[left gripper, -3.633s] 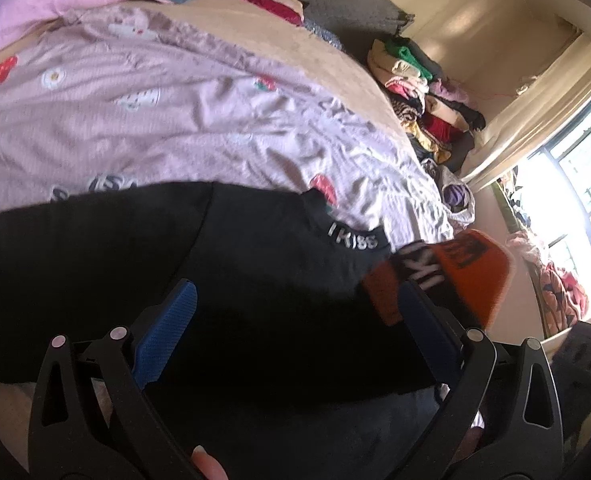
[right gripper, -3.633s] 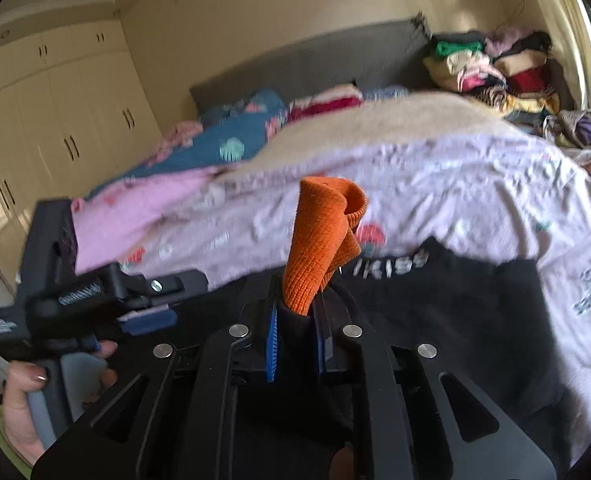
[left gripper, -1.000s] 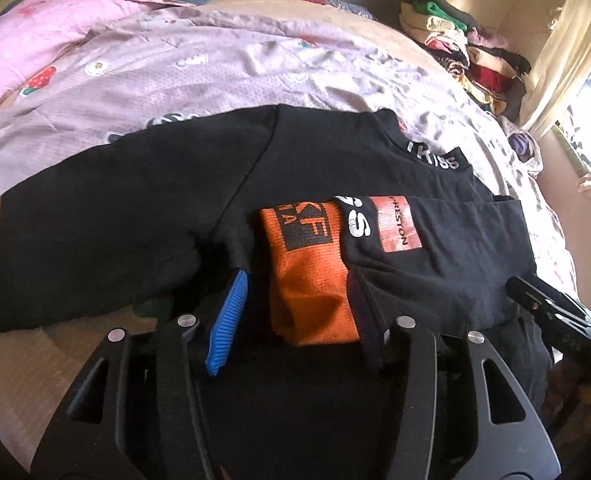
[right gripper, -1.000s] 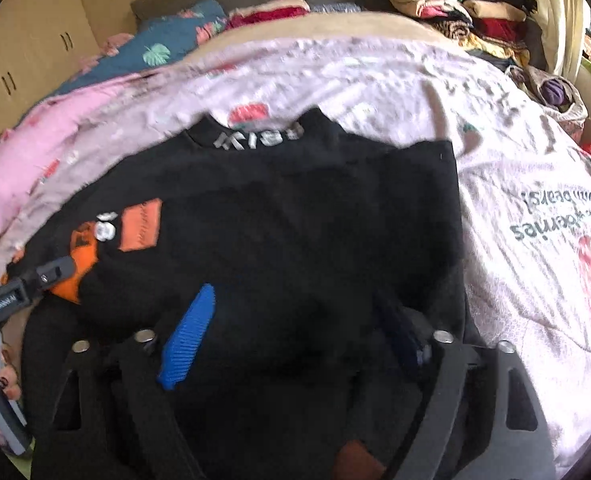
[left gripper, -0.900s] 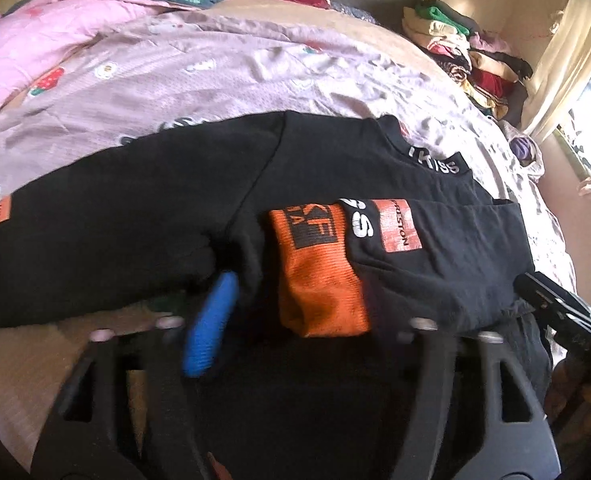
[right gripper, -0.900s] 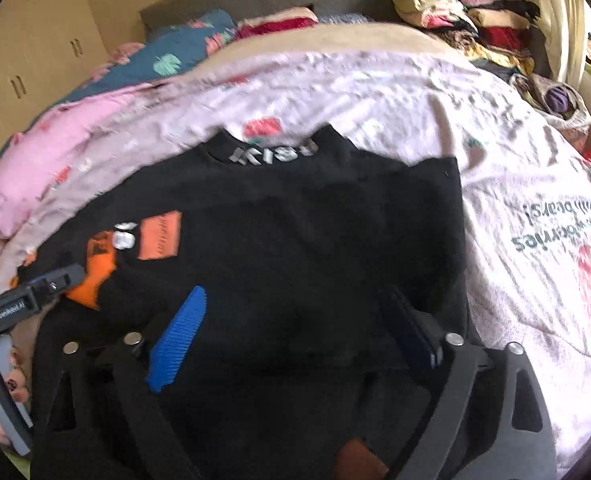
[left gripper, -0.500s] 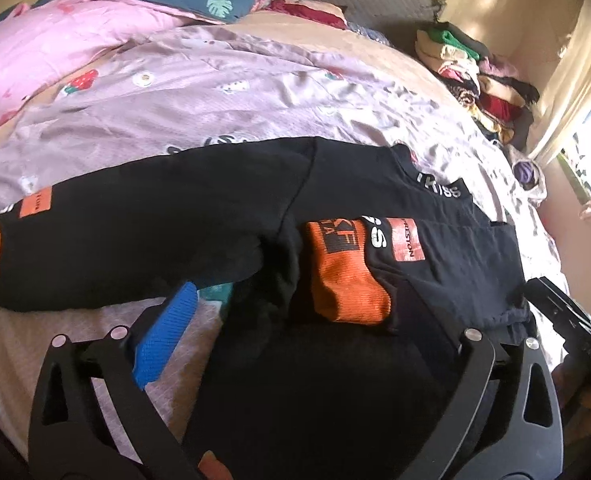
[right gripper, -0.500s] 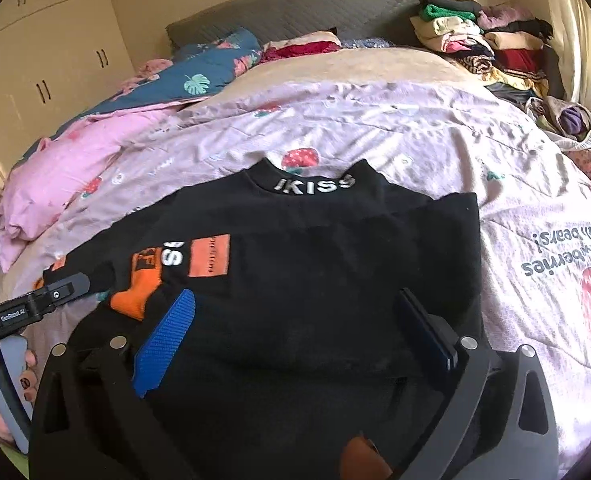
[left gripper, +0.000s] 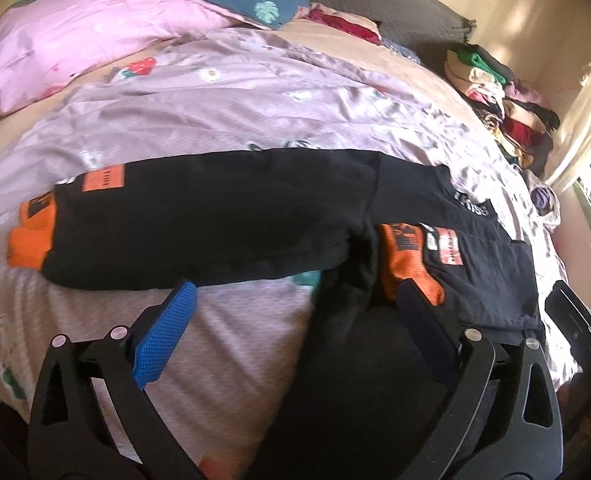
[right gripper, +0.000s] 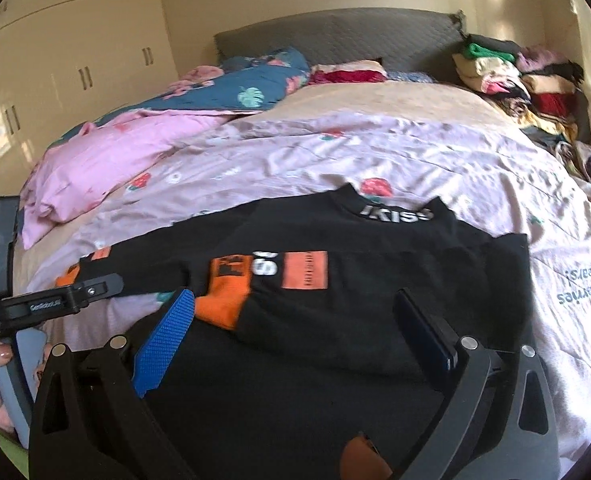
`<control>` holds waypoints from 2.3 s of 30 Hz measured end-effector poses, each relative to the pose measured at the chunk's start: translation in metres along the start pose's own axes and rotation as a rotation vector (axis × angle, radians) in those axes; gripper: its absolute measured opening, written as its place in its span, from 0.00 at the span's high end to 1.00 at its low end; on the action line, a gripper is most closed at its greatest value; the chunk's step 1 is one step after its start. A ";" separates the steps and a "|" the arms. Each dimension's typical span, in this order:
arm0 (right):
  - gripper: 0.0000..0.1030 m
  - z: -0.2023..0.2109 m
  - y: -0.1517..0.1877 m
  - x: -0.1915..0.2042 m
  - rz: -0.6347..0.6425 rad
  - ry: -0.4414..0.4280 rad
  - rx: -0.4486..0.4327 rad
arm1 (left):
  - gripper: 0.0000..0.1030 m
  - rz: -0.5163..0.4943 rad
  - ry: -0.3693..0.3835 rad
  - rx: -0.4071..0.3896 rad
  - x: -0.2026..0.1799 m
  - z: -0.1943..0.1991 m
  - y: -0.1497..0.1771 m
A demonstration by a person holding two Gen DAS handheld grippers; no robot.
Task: Fold small clothes
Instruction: 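Open the left tool off the cuff and move to the other sleeve, then close the left tool on the other sleeve's orange cuff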
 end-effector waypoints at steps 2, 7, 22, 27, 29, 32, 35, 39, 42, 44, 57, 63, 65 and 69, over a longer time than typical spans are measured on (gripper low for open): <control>0.04 0.000 0.000 0.013 0.023 -0.004 0.001 | 0.09 0.007 -0.003 -0.002 0.007 0.002 0.001; 0.04 -0.002 -0.004 0.035 0.056 -0.008 0.008 | 0.09 0.038 0.003 -0.012 0.025 0.009 0.000; 0.04 -0.019 -0.005 0.108 0.180 -0.006 0.048 | 0.09 0.108 -0.075 -0.045 0.076 0.020 0.002; 0.04 -0.022 -0.007 0.129 0.221 -0.011 0.051 | 0.09 0.117 -0.112 -0.053 0.091 0.021 0.002; 0.04 -0.024 -0.008 0.138 0.234 -0.015 0.054 | 0.09 0.129 -0.114 -0.054 0.098 0.022 0.002; 0.04 -0.027 -0.008 0.149 0.252 -0.024 0.060 | 0.09 0.143 -0.119 -0.054 0.106 0.021 0.003; 0.04 -0.030 -0.007 0.161 0.273 -0.026 0.064 | 0.09 0.163 -0.129 -0.055 0.117 0.021 0.004; 0.04 -0.034 -0.005 0.173 0.291 -0.033 0.077 | 0.09 0.200 -0.152 -0.060 0.134 0.019 0.005; 0.04 -0.037 -0.003 0.179 0.301 -0.034 0.084 | 0.09 0.225 -0.164 -0.058 0.145 0.018 0.006; 0.04 -0.039 -0.001 0.181 0.307 -0.033 0.089 | 0.09 0.240 -0.171 -0.057 0.152 0.017 0.006; 0.04 -0.050 0.011 0.164 0.260 -0.023 0.127 | 0.19 0.342 -0.183 -0.099 0.183 0.002 -0.002; 0.04 -0.049 0.013 0.141 0.215 -0.007 0.133 | 0.86 0.385 -0.185 -0.135 0.199 0.000 -0.013; 0.04 -0.047 0.013 0.132 0.195 -0.003 0.131 | 0.91 0.393 -0.154 -0.155 0.198 0.007 -0.014; 0.04 -0.045 0.012 0.112 0.142 0.006 0.127 | 0.92 0.362 -0.108 -0.201 0.182 0.026 -0.018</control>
Point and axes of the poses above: each gripper's, at about its wrist camera, not at the fingertips, and z roughly against the way its jaws point, x to its left, y to its underside, the point moved 3 cm from there along -z, roughly the way its jaws point, and after that the axes turned 5 degrees about x, right-handed, at the moved point
